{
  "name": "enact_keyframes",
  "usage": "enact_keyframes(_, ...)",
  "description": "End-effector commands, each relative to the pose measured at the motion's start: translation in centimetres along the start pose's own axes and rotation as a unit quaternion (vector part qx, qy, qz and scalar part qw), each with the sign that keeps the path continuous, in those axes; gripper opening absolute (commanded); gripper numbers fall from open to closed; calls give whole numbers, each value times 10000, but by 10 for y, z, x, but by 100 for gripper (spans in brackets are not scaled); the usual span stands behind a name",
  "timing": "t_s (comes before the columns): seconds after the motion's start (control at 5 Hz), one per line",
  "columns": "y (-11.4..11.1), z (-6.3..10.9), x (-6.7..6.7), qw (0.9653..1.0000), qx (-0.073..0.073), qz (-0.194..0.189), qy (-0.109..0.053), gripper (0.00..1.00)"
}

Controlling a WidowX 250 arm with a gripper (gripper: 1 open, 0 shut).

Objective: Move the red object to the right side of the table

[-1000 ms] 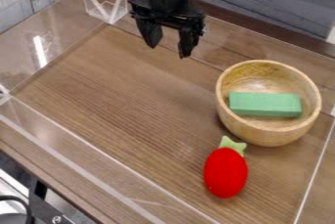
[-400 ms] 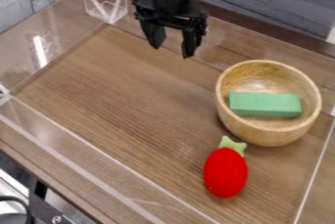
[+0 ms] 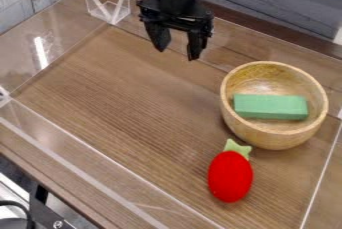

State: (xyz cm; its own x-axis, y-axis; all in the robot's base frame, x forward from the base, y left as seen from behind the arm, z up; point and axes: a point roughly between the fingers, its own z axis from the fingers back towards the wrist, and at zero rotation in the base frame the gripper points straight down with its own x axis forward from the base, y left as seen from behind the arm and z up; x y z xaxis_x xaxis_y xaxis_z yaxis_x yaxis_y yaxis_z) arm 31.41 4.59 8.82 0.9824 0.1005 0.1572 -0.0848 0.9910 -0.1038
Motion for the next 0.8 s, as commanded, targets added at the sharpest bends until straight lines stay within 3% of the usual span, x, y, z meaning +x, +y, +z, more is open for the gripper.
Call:
enact_keyframes(0.0, 2, 12, 12, 9997, 9, -19, -230, 100)
enact_keyframes(0.6, -5, 9, 15, 9998, -88, -71, -179, 100)
